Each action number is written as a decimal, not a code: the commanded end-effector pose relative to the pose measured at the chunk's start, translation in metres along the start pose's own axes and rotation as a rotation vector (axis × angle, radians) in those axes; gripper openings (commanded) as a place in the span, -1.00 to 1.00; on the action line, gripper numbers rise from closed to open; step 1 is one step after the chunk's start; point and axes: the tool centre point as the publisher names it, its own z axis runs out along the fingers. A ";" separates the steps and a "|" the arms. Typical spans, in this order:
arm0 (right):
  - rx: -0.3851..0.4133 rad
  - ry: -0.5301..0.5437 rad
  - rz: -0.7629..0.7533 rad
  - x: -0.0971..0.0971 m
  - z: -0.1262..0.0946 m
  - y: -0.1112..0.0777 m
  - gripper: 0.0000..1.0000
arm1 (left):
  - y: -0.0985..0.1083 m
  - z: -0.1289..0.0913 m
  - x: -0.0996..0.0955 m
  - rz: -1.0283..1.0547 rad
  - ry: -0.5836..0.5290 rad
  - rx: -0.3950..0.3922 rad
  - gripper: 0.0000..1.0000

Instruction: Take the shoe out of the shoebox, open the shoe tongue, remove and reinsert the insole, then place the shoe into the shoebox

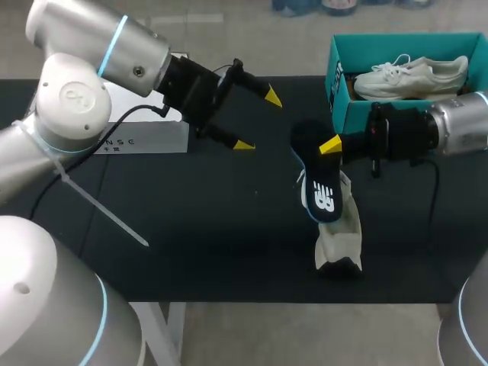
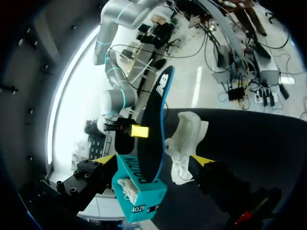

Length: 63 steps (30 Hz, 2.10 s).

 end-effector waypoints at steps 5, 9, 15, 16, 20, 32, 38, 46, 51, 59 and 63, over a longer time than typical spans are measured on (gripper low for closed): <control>-0.003 -0.002 0.001 0.000 0.001 -0.001 -1.00 | -0.002 0.002 0.000 0.042 -0.079 -0.028 1.00; -0.003 -0.002 0.001 0.000 0.001 -0.001 -1.00 | -0.012 0.006 0.000 0.152 -0.194 -0.045 1.00; -0.003 -0.002 0.001 0.000 0.001 -0.001 -1.00 | -0.026 0.021 0.005 0.229 -0.325 -0.020 1.00; -0.003 -0.002 0.001 0.000 0.001 -0.001 -1.00 | -0.027 0.023 0.007 0.232 -0.339 -0.008 1.00; -0.003 -0.002 0.001 0.000 0.001 -0.001 -1.00 | -0.026 0.029 0.021 0.202 -0.353 -0.007 1.00; -0.003 -0.002 0.001 0.000 0.001 -0.001 -1.00 | -0.027 0.046 0.020 0.243 -0.458 0.042 1.00; -0.003 -0.002 0.001 0.000 0.001 -0.001 -1.00 | -0.023 0.059 0.014 0.242 -0.484 0.047 1.00; -0.003 -0.002 0.001 0.000 0.001 -0.001 -1.00 | -0.021 0.079 0.007 0.245 -0.498 0.065 1.00; -0.003 -0.002 0.001 0.000 0.001 -0.001 -1.00 | -0.022 0.089 0.000 0.258 -0.498 0.080 1.00; -0.003 -0.002 0.001 0.000 0.001 -0.001 -1.00 | -0.022 0.094 -0.001 0.265 -0.488 0.080 -0.26; -0.003 -0.002 0.001 0.000 0.001 -0.001 -1.00 | -0.023 0.095 -0.001 0.270 -0.488 0.077 -0.31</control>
